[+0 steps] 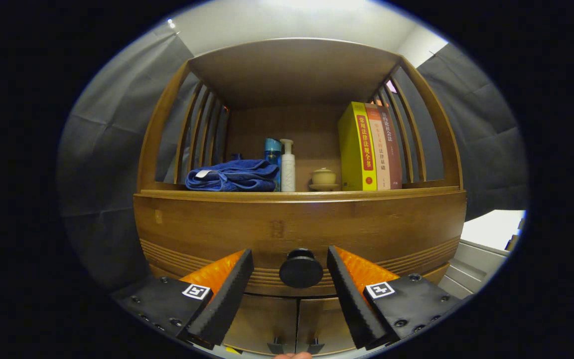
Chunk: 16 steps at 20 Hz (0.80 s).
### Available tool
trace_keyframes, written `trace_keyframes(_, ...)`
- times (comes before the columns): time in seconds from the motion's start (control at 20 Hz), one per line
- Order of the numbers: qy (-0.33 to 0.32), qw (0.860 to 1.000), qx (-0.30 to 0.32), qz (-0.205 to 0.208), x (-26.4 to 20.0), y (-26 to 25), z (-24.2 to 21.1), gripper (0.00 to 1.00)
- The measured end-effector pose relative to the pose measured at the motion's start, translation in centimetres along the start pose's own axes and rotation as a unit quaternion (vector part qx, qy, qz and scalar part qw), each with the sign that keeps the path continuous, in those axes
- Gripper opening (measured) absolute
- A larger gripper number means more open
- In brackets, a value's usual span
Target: Pull open the drawer, take out the items inside it, and place them on the countertop above the cabinet.
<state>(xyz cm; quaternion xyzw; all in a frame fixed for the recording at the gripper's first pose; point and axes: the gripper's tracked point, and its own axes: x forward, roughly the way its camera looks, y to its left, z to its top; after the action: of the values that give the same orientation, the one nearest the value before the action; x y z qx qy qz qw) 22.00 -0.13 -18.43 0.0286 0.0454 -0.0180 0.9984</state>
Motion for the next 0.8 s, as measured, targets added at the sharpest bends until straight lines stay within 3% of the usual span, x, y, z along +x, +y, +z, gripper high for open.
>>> trace_keyframes(0.25,-0.004,1.000,0.005,0.005,0.8,0.1,-0.5,0.98)
trace_keyframes(0.45,0.002,1.000,-0.014,-0.002,0.9,-0.3,-0.4,0.93)
trace_keyframes(0.7,0.017,1.000,0.002,-0.007,1.3,-0.4,-0.3,0.53)
trace_keyframes(0.8,0.024,1.000,0.003,-0.002,1.3,-0.4,-0.3,0.48)
